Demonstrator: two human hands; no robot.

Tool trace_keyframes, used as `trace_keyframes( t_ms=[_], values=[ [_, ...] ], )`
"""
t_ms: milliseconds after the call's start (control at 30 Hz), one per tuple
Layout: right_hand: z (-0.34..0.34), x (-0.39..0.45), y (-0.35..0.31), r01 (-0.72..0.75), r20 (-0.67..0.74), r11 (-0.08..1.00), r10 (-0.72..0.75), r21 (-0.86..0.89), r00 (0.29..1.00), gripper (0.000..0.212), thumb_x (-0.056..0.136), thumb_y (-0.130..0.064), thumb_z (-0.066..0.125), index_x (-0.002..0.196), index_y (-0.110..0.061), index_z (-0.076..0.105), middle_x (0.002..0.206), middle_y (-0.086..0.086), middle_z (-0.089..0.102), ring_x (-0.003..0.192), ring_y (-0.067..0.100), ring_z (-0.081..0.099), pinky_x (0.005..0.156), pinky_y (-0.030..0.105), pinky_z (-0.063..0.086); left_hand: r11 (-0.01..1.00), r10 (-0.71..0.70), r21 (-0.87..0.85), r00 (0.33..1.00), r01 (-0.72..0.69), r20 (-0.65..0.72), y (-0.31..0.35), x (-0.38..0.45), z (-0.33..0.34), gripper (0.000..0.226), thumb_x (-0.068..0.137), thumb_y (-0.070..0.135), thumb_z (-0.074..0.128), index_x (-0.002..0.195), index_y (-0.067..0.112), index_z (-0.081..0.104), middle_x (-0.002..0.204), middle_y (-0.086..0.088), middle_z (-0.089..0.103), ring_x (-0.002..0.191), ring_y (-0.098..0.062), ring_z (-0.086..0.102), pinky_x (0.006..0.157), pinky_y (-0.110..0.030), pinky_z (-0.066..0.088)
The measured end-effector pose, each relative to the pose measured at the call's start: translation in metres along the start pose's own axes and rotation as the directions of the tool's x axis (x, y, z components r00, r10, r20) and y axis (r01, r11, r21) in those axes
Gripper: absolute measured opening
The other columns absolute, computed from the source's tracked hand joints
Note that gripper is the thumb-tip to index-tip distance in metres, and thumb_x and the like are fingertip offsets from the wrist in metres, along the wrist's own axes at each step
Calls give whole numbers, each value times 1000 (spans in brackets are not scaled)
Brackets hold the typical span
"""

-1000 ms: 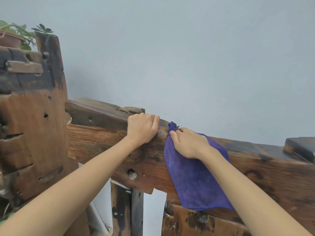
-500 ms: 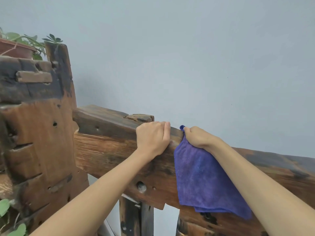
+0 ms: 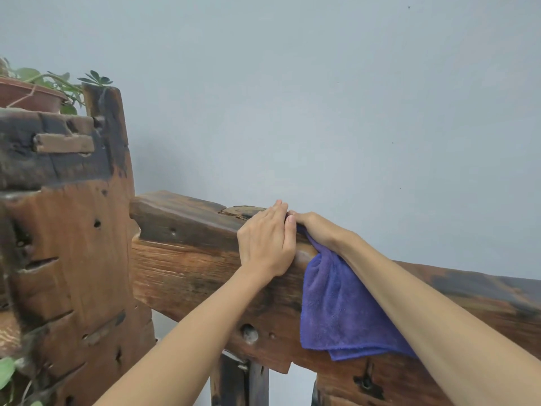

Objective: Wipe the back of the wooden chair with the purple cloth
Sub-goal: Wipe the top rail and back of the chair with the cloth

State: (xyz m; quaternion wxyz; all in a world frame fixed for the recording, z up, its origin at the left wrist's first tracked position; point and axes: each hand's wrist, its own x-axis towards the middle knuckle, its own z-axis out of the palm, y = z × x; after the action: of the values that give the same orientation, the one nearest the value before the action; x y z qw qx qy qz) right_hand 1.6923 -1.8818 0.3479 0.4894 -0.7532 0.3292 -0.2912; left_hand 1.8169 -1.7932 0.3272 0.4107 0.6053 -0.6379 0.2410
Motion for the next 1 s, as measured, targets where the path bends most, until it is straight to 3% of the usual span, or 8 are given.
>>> trace_keyframes(
  t_ms=[167, 300, 367, 500, 634, 701, 801, 1001],
  values=[
    [-2, -27, 6, 106, -5, 936, -114, -336, 993, 46, 102, -51, 37, 136, -32, 63, 142, -14, 60, 135, 4, 51, 121, 40, 30, 989, -27, 150, 991, 8, 128, 0, 3, -7, 48, 99, 40, 16, 90, 22, 60, 99, 2, 74, 91, -24, 68, 80, -37, 46],
    [-4, -73, 4, 130, 16, 827, -145, -547, 989, 54, 104, -51, 38, 156, -37, 35, 160, -20, 35, 148, -1, 28, 125, 31, 18, 976, -25, 216, 986, -11, 163, -2, 4, -7, 66, 101, 45, 11, 88, 21, 71, 89, -2, 76, 96, -25, 69, 87, -37, 47],
    [-12, -105, 5, 62, -1, 743, -84, -667, 996, 71, 94, -68, 38, 158, -39, 26, 163, -21, 27, 151, 2, 23, 125, 37, 19, 975, -16, 223, 986, -22, 166, 0, 4, -5, 68, 102, 49, 15, 88, 20, 75, 89, -2, 76, 99, -25, 68, 80, -35, 46],
    [-33, -178, 12, -127, -173, 427, -71, -895, 982, 61, 95, -73, 33, 147, -42, 41, 152, -23, 45, 142, 9, 41, 108, 40, 40, 964, -34, 264, 975, -25, 218, -1, 7, -1, 55, 96, 52, 30, 98, 24, 76, 97, 1, 76, 102, -24, 63, 66, -34, 38],
    [-62, -246, 21, -354, -411, 362, -94, -863, 907, 56, 102, -63, 19, 150, -44, 41, 160, -22, 34, 149, 4, 29, 119, 34, 28, 963, -40, 265, 946, -49, 321, 8, 9, -6, 48, 97, 43, 33, 104, 15, 72, 108, -7, 73, 109, -28, 59, 79, -39, 45],
    [-78, -270, 31, -415, -478, 362, -101, -835, 873, 60, 103, -60, 12, 150, -40, 43, 160, -17, 38, 149, 6, 30, 120, 30, 24, 959, -96, 282, 900, -30, 424, 19, 11, -7, 49, 99, 39, 31, 110, 9, 69, 121, -13, 68, 117, -32, 56, 102, -43, 39],
    [-88, -292, 45, -474, -529, 275, -185, -837, 828, 67, 99, -62, 12, 149, -35, 48, 156, -12, 46, 145, 10, 39, 118, 32, 29, 937, -182, 348, 819, -22, 543, 53, 13, -8, 58, 95, 48, 29, 122, 10, 64, 132, -22, 59, 124, -39, 50, 106, -47, 33],
    [-76, -295, 62, -544, -610, 284, -260, -789, 748, 64, 99, -59, 16, 141, -34, 57, 148, -7, 56, 138, 17, 49, 115, 39, 33, 968, 216, -88, 593, -236, 776, 177, -18, 33, 78, 95, 62, 10, 138, 13, 52, 144, -20, 52, 132, -39, 48, 110, -49, 37]
  ],
)
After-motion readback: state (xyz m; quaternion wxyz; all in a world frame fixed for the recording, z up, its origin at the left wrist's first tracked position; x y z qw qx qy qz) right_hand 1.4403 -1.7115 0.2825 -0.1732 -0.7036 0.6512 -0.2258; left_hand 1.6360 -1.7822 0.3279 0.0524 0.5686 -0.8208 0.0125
